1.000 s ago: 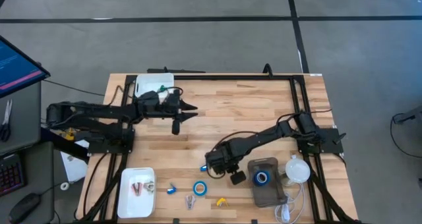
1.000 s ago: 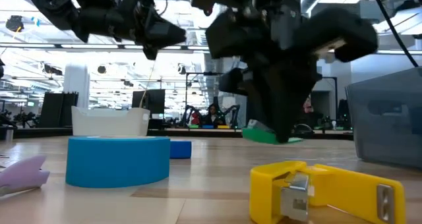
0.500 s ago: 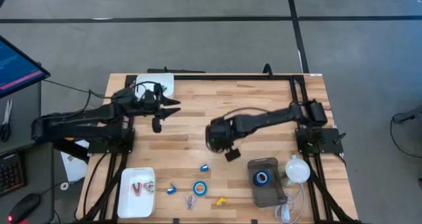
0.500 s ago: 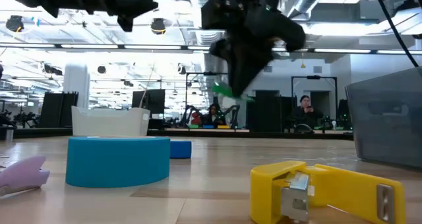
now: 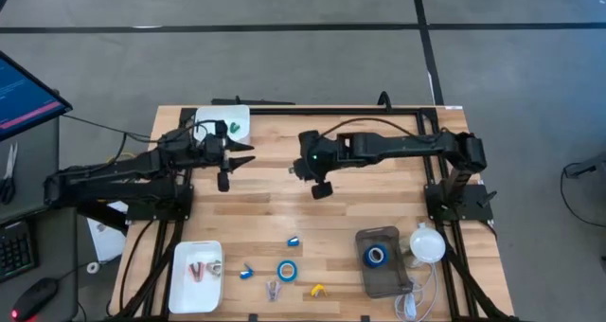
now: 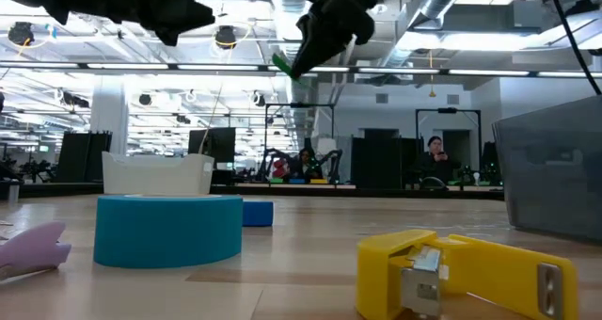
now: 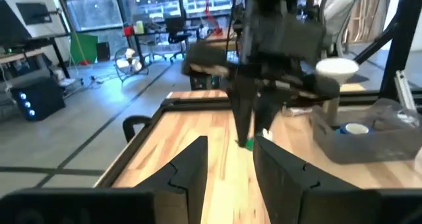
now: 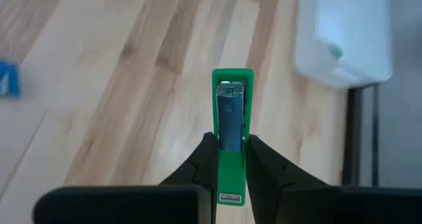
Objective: Pick and place Stapler, Stapler remover, tape
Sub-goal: Put the green stapler into the top white bin
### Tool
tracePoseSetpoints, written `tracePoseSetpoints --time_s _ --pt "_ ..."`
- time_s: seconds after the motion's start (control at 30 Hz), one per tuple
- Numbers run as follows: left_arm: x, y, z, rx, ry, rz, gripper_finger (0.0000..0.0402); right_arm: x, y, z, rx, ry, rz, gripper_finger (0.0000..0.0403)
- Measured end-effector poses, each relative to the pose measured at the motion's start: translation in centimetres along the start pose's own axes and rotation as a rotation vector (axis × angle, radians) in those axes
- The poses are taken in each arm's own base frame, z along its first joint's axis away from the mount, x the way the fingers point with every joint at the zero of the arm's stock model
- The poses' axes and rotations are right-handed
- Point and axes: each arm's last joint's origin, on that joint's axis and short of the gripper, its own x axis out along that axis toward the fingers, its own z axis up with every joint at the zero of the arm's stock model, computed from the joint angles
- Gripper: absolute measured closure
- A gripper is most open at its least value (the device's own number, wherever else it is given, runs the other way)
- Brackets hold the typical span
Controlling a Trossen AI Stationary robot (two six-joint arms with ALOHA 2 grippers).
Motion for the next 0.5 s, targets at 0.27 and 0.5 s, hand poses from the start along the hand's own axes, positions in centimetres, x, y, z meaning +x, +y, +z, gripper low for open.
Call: tracePoseSetpoints --time_s 0.27,0.5 --pt "1.4 0.3 -1.8 0.047 0.06 0.114 0.0289 0.8 -2.0 0.1 -0.012 -0.083 -0.086 0.0364" --pt "3.8 0.5 -2.8 -0.011 0.007 0.122 0.0274 0.7 -2.9 0.6 0.001 -0.141 -0.144 0.0364"
